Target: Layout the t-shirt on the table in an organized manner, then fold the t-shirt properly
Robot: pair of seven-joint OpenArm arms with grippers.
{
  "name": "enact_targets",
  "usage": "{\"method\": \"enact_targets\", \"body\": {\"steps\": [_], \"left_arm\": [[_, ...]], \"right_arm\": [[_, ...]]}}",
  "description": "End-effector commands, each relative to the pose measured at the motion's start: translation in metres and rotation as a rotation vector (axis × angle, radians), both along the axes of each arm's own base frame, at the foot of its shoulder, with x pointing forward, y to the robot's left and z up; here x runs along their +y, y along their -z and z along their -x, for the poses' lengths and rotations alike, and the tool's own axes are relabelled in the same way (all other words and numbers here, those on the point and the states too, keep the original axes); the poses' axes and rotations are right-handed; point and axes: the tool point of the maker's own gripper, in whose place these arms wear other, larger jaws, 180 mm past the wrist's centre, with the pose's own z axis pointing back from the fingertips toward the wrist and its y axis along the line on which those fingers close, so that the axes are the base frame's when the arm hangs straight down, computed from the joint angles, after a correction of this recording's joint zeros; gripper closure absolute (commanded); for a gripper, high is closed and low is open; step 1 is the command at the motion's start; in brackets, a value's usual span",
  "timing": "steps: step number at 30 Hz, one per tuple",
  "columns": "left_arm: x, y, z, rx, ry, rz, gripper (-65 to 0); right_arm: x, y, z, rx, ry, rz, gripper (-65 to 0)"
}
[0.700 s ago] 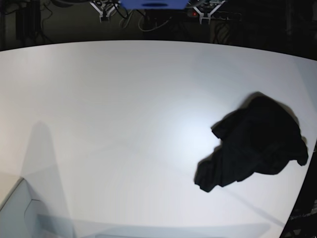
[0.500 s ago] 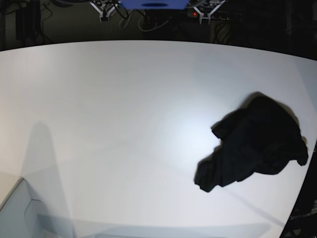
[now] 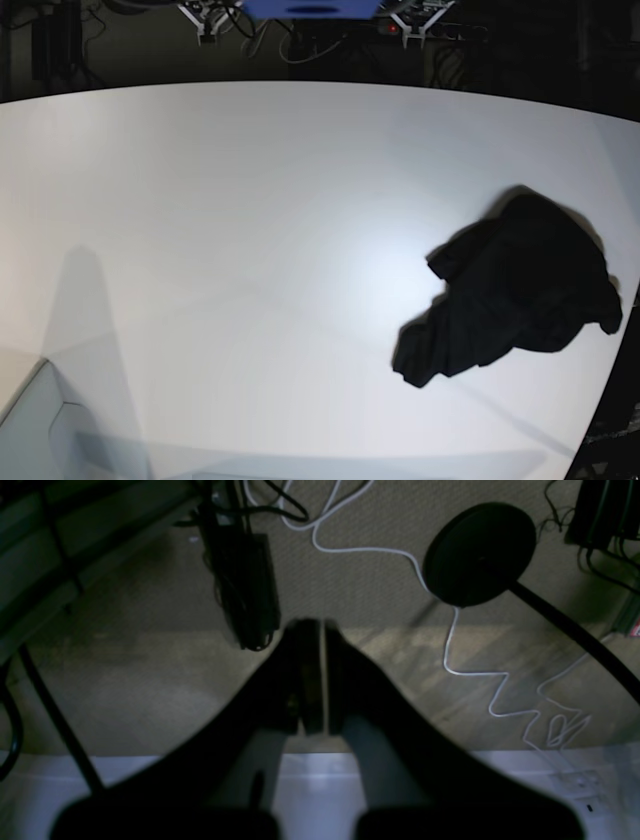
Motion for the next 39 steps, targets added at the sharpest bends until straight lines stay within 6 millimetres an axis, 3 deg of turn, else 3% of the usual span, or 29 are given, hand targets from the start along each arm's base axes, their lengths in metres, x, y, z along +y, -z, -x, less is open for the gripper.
{"method": "enact_targets", "body": {"steps": [1,8,15,22,24,29,35,39], "left_arm": [[0.0,0.0,0.003,0.0,0.0,-0.005,-0.1],[0.001,0.0,0.014,0.015,0.0,-0.007,-0.1],[0.0,-0.003,0.012,-0.041,0.0,-0.001,-0.1],[0.007,-0.016,0.041,-0.084,0.007,0.001,-0.1],[0.01,-0.023,0.055,-0.091,0.011,-0.001,-0.1],[0.027,-0.054,0.064,-0.185,0.042,-0.014,-0.1],[0.032,-0.118,0.039,-0.373,0.092,-0.005,-0.1],[0.016,-0.168,0.016,-0.503,0.095,0.033,-0.1]], "right_arm": [[0.0,0.0,0.003,0.0,-0.002,-0.009,0.0],[0.0,0.0,0.004,0.002,-0.002,-0.009,0.0],[-0.002,-0.001,0.01,-0.018,-0.004,-0.006,0.0],[-0.004,-0.024,0.045,-0.151,-0.018,0.002,0.0],[-0.01,-0.036,0.052,-0.194,-0.028,0.011,0.0],[-0.028,-0.076,0.051,-0.307,-0.069,0.039,0.0],[-0.044,-0.139,0.023,-0.471,-0.137,0.061,0.0],[-0.041,-0.187,0.001,-0.583,-0.185,0.052,0.0]]}}
